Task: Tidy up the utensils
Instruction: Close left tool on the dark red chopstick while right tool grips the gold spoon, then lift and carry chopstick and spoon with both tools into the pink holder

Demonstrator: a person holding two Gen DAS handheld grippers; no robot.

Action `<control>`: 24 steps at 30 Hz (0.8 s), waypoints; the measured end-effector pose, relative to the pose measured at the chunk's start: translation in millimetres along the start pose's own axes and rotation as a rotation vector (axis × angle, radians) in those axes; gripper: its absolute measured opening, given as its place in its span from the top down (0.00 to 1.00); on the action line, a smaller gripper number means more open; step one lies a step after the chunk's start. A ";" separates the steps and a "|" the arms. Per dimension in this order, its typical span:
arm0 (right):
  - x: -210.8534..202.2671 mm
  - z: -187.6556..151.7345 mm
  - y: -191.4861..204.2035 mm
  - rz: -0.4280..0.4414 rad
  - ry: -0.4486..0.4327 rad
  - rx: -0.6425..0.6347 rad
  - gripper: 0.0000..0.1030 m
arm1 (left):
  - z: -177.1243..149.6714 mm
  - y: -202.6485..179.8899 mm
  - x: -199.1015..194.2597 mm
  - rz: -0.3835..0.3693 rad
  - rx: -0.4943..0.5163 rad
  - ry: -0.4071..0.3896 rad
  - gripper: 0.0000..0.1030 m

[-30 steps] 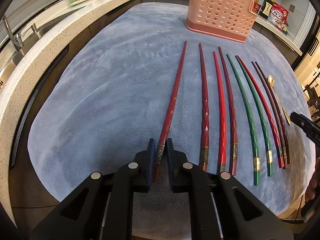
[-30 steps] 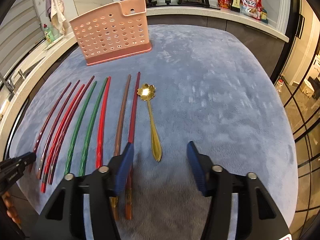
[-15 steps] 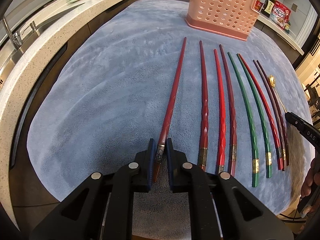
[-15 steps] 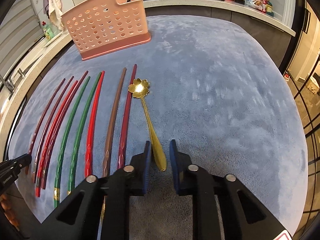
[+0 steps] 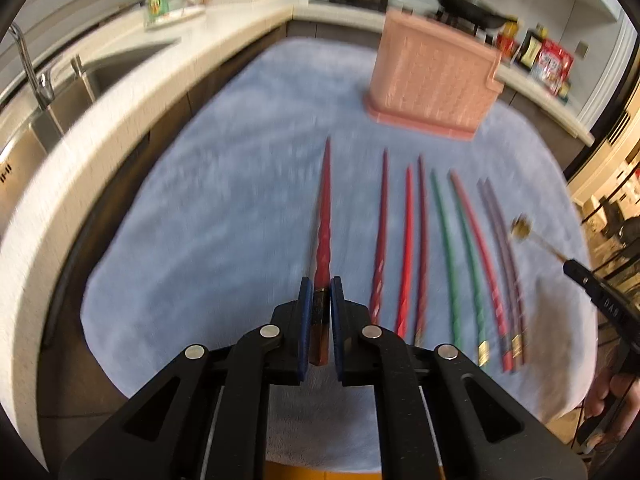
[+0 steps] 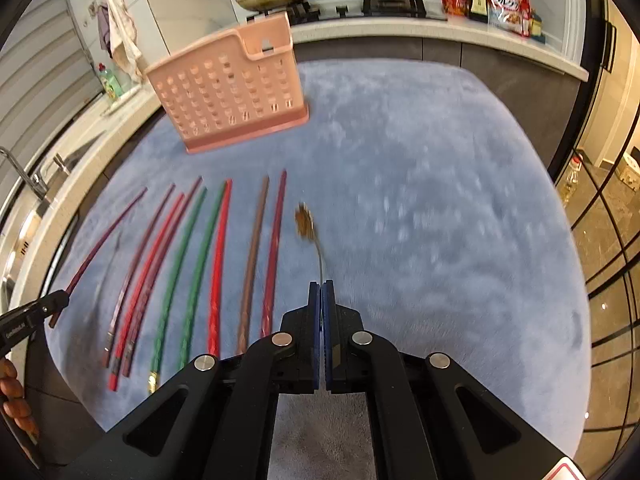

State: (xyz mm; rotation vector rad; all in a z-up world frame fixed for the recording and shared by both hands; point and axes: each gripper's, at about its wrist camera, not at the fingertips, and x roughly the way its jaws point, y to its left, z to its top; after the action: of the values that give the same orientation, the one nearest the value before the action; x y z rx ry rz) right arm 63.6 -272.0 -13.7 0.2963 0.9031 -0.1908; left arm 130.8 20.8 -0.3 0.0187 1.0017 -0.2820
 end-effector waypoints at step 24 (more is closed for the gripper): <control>-21.2 219.5 26.3 0.120 -0.318 0.021 0.98 | 234.7 -54.3 -119.2 -0.093 0.024 -0.520 0.94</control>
State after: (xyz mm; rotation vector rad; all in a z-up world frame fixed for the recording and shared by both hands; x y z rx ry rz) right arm 221.1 -319.2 135.6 0.3276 0.5669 -0.1317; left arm 251.6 -38.5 232.3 -0.0770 0.4833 -0.3613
